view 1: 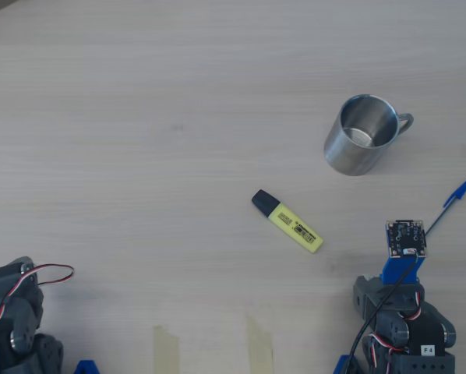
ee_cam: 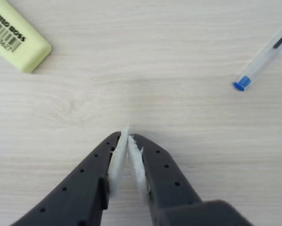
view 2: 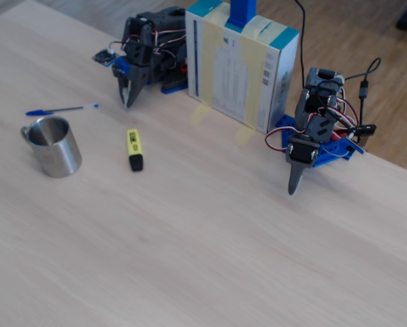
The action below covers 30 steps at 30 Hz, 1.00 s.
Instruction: Grab the yellow pen and put it in the silver cup.
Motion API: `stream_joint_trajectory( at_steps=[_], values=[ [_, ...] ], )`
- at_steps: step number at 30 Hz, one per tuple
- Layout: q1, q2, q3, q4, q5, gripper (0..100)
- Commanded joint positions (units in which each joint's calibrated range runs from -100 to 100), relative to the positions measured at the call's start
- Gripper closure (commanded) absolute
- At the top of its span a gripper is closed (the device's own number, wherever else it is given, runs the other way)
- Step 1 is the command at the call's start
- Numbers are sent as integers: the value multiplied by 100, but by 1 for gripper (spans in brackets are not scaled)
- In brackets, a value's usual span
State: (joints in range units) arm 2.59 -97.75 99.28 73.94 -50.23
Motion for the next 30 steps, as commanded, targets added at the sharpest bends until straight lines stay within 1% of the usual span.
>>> stream_joint_trajectory(
  at_steps=[1,22,30],
  values=[
    [-41,8,54,144,-7,98],
    [-50,8,54,144,4,98],
    [-294,8,45,144,14,98]
  ],
)
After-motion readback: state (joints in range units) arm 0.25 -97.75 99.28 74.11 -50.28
